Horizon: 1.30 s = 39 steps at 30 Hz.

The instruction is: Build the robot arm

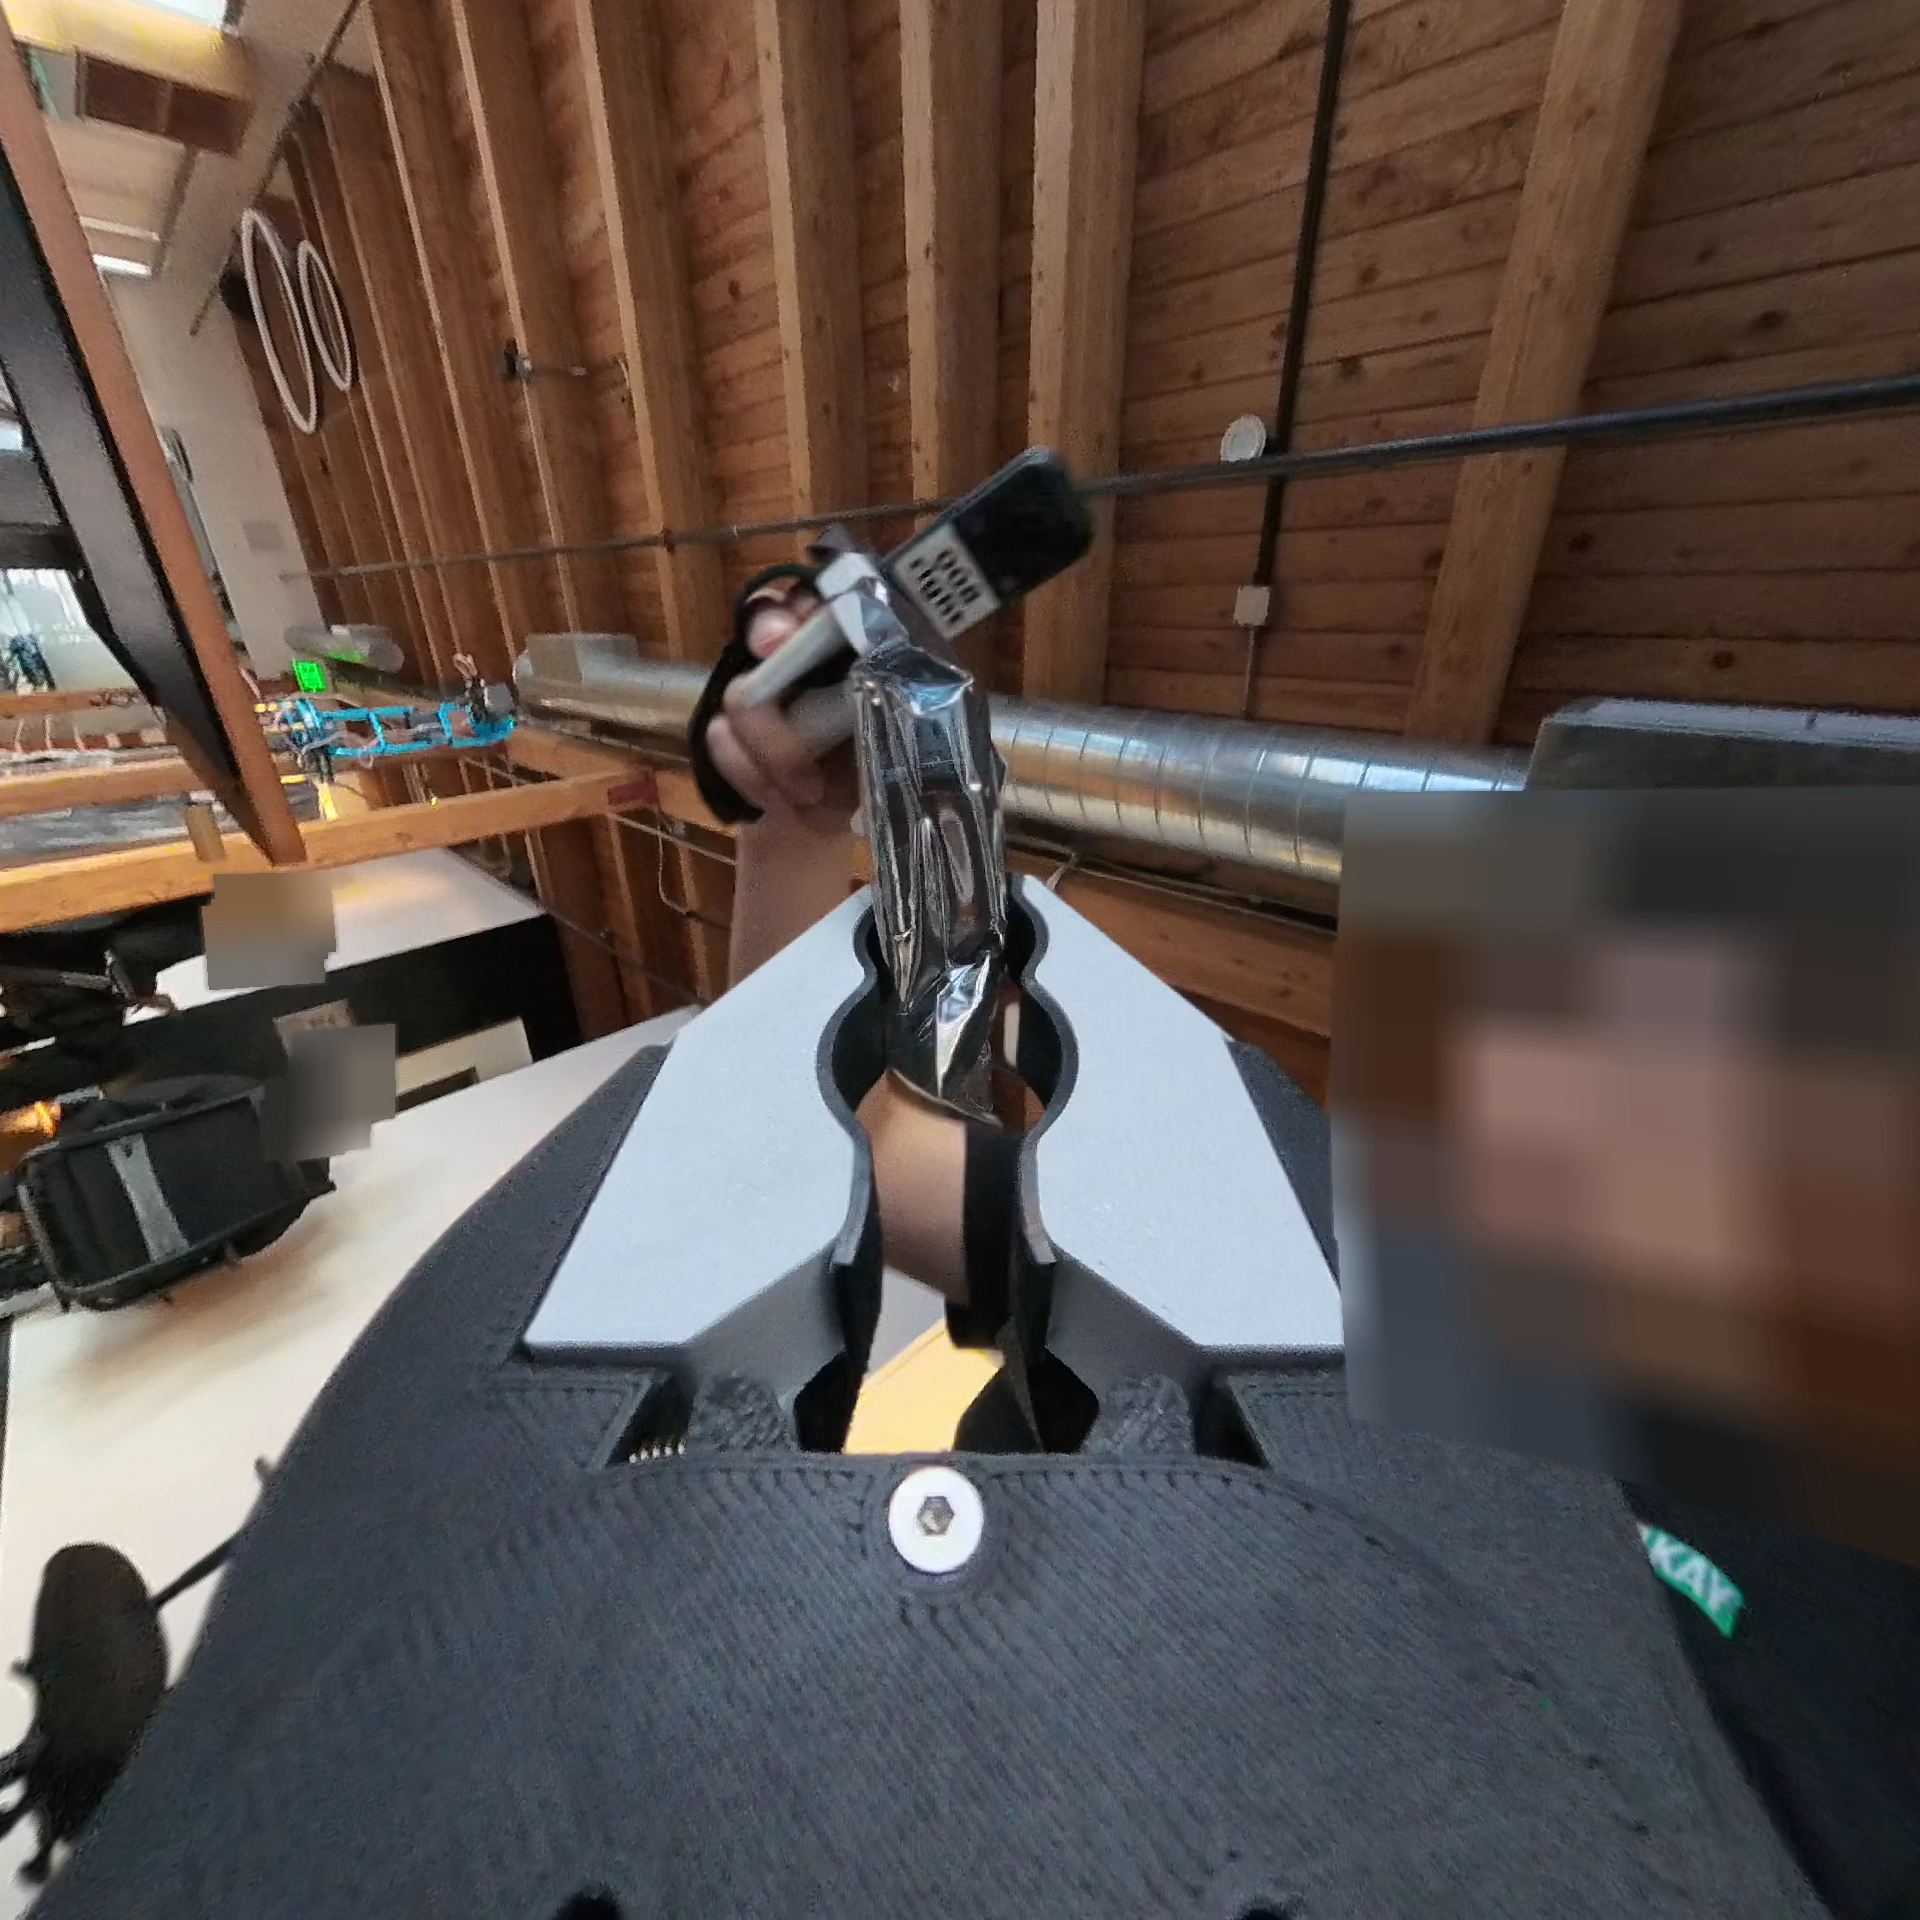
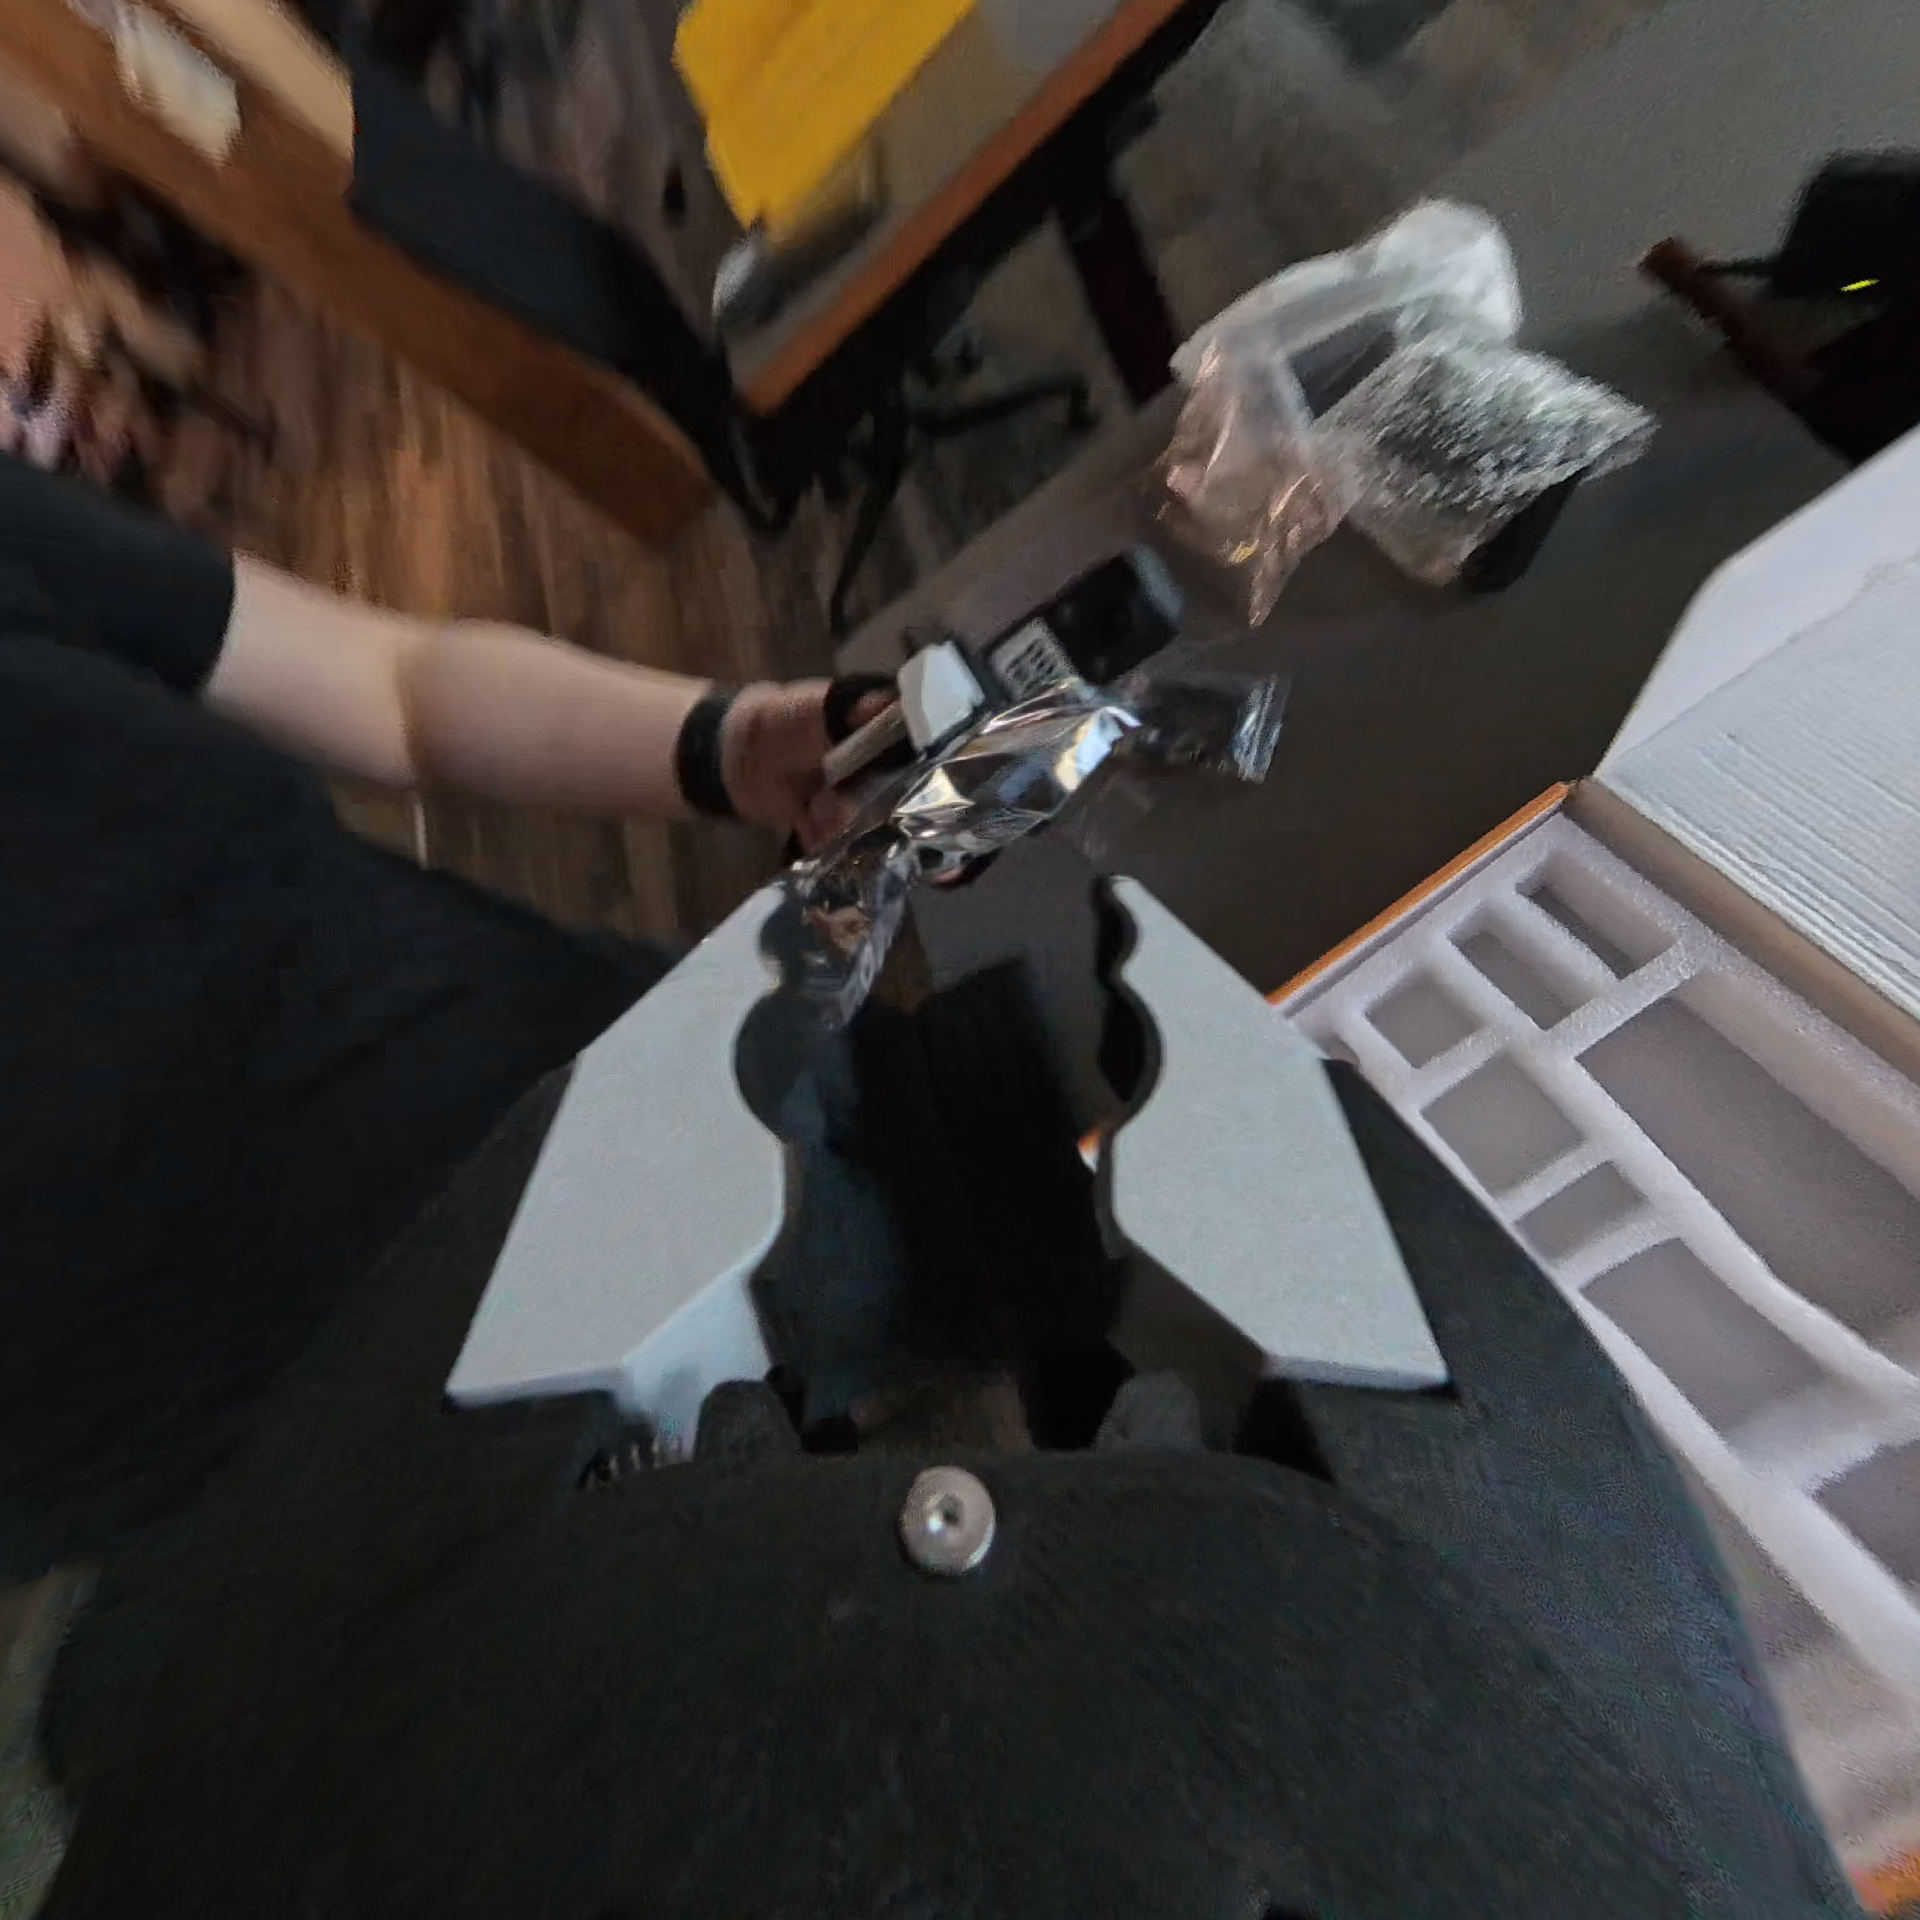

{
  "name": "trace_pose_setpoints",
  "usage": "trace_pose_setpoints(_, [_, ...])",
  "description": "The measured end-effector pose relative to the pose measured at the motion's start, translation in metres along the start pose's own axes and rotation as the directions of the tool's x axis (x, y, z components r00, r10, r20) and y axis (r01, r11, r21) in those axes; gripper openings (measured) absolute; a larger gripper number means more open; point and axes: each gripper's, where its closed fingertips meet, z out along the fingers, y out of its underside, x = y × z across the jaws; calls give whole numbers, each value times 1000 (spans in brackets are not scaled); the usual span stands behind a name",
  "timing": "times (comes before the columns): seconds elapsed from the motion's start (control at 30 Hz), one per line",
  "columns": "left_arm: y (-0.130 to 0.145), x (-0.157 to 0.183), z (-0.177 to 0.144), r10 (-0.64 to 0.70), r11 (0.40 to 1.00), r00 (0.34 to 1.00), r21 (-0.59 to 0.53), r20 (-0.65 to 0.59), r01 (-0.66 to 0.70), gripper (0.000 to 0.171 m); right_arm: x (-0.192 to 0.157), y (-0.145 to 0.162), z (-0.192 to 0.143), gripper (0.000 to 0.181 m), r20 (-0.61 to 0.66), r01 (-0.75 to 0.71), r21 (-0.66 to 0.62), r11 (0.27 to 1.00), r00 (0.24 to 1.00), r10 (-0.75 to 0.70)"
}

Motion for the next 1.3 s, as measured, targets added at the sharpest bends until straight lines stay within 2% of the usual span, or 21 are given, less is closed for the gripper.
trace_pose_setpoints(0.03, [-4,2,-3,1,1000,1000,24,-5,-1,17,7,-4,-5,72,-9,-65,86,994,998,66])
trace_pose_setpoints(0.07, [-8,3,-6,12,999,1000,40,-3,-12,18,13,-8,-13,82,0,-143,209,967,989,147])
trace_pose_setpoints(0.1, [-12,3,-9,31,998,999,49,11,-32,17,20,-12,-23,83,34,-238,364,901,970,242])
trace_pose_setpoints(0.17, [-20,3,-15,85,994,995,59,58,-89,18,39,-3,-35,83,174,-457,580,674,878,445])
trace_pose_setpoints(0.2, [-25,4,-18,108,991,991,65,75,-113,18,41,6,-29,83,264,-540,615,574,827,495])
trace_pose_setpoints(0.23, [-30,5,-20,125,989,988,71,86,-131,18,40,15,-16,80,332,-602,616,509,784,525])
trace_pose_setpoints(0.27, [-34,7,-23,139,986,985,76,99,-146,17,36,21,2,78,384,-648,595,475,749,540])
trace_pose_setpoints(0.33, [-41,7,-27,172,981,975,71,138,-183,18,22,27,37,66,453,-715,513,475,696,557])
trace_pose_setpoints(0.4, [-43,6,-30,202,976,962,44,181,-214,18,13,17,49,55,511,-739,492,461,674,534])
trace_pose_setpoints(0.5, [-47,5,-31,225,971,951,38,211,-238,17,17,14,63,39,430,-717,479,506,695,577])
trace_pose_setpoints(0.57, [-48,6,-30,224,971,953,41,206,-237,18,16,13,64,7,400,-699,469,541,714,575])
trace_pose_setpoints(0.63, [-45,8,-26,235,969,952,27,196,-245,18,13,10,59,1,419,-708,467,530,705,572])
trace_pose_setpoints(0.73, [-38,15,-18,250,967,956,8,154,-254,18,1,7,51,0,438,-702,450,552,712,549])
trace_pose_setpoints(0.77, [-37,18,-16,245,968,960,15,138,-249,27,-6,4,48,0,462,-708,437,555,706,537])
trace_pose_setpoints(0.83, [-35,20,-13,214,976,970,25,118,-218,56,-18,-3,39,0,482,-708,425,564,705,521])
trace_pose_setpoints(0.9, [-27,20,-9,205,978,973,0,107,-206,70,-29,-7,28,0,472,-691,418,589,720,510])
trace_pose_setpoints(1.0, [-15,18,4,174,985,983,-20,65,-174,77,-45,-6,3,0,457,-686,419,595,725,515])
trace_pose_setpoints(1.1, [-4,1,27,116,993,992,-34,52,-115,84,-57,2,-33,0,446,-690,451,567,724,527])
trace_pose_setpoints(1.2, [16,-13,63,31,997,1000,-75,-2,-31,86,-69,19,-74,1,440,-694,488,530,720,537])
trace_pose_setpoints(1.3, [45,-40,111,-50,987,999,-156,0,49,99,-83,41,-120,1,438,-686,542,485,724,533])
